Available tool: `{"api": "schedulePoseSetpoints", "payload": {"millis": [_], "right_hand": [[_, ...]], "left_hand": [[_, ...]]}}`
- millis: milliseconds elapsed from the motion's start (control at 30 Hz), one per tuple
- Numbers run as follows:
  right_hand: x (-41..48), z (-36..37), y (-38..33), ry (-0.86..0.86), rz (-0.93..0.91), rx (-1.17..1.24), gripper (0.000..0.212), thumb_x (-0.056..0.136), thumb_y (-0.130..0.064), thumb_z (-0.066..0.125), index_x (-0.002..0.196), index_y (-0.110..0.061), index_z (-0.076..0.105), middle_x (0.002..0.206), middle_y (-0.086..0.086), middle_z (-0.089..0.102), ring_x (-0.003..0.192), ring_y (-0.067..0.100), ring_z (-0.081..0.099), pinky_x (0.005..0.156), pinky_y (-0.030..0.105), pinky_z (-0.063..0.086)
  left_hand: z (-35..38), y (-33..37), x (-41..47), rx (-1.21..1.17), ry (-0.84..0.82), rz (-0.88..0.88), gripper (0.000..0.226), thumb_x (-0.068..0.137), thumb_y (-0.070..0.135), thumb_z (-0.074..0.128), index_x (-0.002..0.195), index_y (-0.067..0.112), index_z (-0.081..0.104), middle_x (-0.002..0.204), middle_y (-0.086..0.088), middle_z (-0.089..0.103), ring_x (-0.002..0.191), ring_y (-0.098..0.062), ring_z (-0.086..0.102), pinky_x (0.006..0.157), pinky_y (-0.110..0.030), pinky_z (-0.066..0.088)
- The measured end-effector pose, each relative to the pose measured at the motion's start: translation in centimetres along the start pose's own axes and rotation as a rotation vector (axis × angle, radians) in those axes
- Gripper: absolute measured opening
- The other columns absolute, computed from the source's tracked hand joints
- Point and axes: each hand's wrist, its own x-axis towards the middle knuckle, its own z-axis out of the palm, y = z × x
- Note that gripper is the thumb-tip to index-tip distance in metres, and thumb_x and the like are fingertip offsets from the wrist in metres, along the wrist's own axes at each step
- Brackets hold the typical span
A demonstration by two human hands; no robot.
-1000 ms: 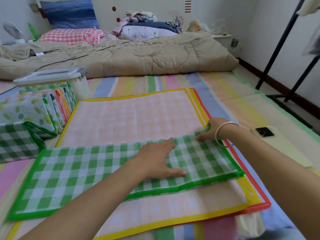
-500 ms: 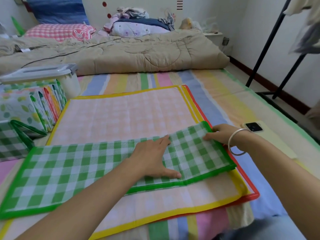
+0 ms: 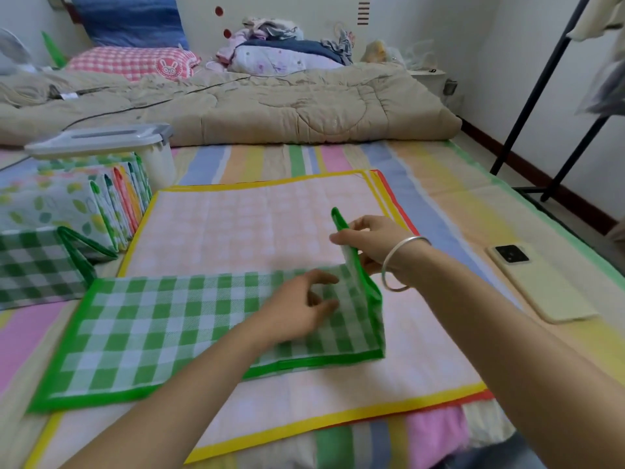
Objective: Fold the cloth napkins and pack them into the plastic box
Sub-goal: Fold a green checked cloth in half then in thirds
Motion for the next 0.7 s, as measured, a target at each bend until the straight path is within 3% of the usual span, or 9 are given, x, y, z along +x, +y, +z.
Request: {"api": "schedulePoseSetpoints", "payload": {"millis": [67,167,233,300,367,500,567,633,700], "right_hand": [[0.0,2.5,-0.5,-0.008,-0.026,-0.075,0.026,0.085,-0.029,0.073,0.077,-0.015,0.053,0.047,0.003,0.056,0.04,0.016,0.055,0.047,0.03,0.053],[0.4,6.3,0.1,0.01,-0.052,-0.248,0.026,0.081,-0.037,0.071,0.087,-0.021,0.052,0.077,0.007,0.068,0.072,0.028,0.067,0.077,0.045,0.057],[0.6,8.2,1.1,0.016,-0.029,-0.337,0.035,0.08,-0.044,0.069,0.101,-0.022,0.05,0.092,0.005,0.069,0.081,0.027,0.067,0.077,0.04,0.057],[0.5,9.6,2.0,-0.006,-0.004,-0.403,0.04,0.083,-0.049,0.066,0.107,-0.022,0.049,0.093,0.003,0.069,0.082,0.024,0.067,0.075,0.035,0.056],[0.6,10.3,2.9,-0.022,0.003,-0.413,0.035,0.088,-0.047,0.062,0.109,-0.021,0.051,0.09,0.002,0.069,0.077,0.023,0.069,0.075,0.036,0.057],[0.5,10.1,3.6,-0.069,0.036,-0.129,0.013,0.097,-0.027,0.056,0.103,-0.017,0.055,0.076,0.007,0.07,0.054,0.02,0.066,0.061,0.039,0.06],[0.3,9.8,3.8,-0.08,0.006,-0.069,0.007,0.097,-0.021,0.055,0.102,-0.016,0.058,0.075,0.007,0.07,0.053,0.019,0.064,0.059,0.039,0.059],[0.3,9.3,4.4,0.085,-0.169,-0.292,0.011,0.095,-0.02,0.054,0.101,-0.022,0.063,0.081,-0.002,0.068,0.067,0.017,0.064,0.067,0.037,0.057],[0.4,9.0,5.3,0.339,-0.426,-0.661,0.019,0.092,-0.023,0.055,0.109,-0.026,0.064,0.103,-0.006,0.063,0.099,0.018,0.058,0.081,0.036,0.048]], "left_hand": [[-0.5,-1.0,-1.0,-0.477,0.126,-0.105,0.018,0.103,0.01,0.051,0.113,0.014,0.065,0.102,-0.003,0.073,0.081,-0.009,0.07,0.075,-0.02,0.054],[-0.9,-1.7,-2.4,-0.796,0.335,-0.213,0.026,0.103,0.001,0.043,0.103,0.01,0.068,0.09,-0.002,0.074,0.07,-0.009,0.068,0.063,-0.023,0.053],[-0.5,-2.4,-3.3,-0.676,0.437,-0.236,0.026,0.101,0.001,0.046,0.1,0.016,0.067,0.092,0.001,0.074,0.07,-0.01,0.065,0.061,-0.024,0.052],[0.0,-3.1,-4.6,-0.476,0.559,-0.206,0.025,0.098,0.002,0.051,0.099,0.025,0.061,0.098,0.003,0.07,0.069,-0.012,0.064,0.06,-0.026,0.05],[0.5,-3.9,-6.1,-0.287,0.65,-0.084,0.023,0.095,0.004,0.056,0.1,0.026,0.054,0.098,0.007,0.065,0.06,-0.008,0.059,0.056,-0.018,0.045],[0.9,-4.8,-7.4,0.026,0.535,0.04,0.024,0.09,0.021,0.068,0.11,0.029,0.058,0.087,0.011,0.057,0.061,-0.007,0.058,0.056,-0.014,0.04],[0.9,-5.3,-7.3,0.131,0.459,0.056,0.029,0.088,0.028,0.07,0.116,0.032,0.062,0.11,0.017,0.06,0.061,-0.009,0.059,0.061,-0.02,0.044],[0.8,-5.3,-7.1,0.197,0.406,0.037,0.03,0.089,0.034,0.069,0.118,0.031,0.066,0.132,0.025,0.052,0.061,-0.006,0.059,0.069,-0.023,0.048],[0.5,-5.0,-7.0,0.23,0.361,-0.002,0.03,0.091,0.038,0.066,0.12,0.031,0.066,0.139,0.025,0.048,0.06,-0.002,0.058,0.076,-0.023,0.048]]}}
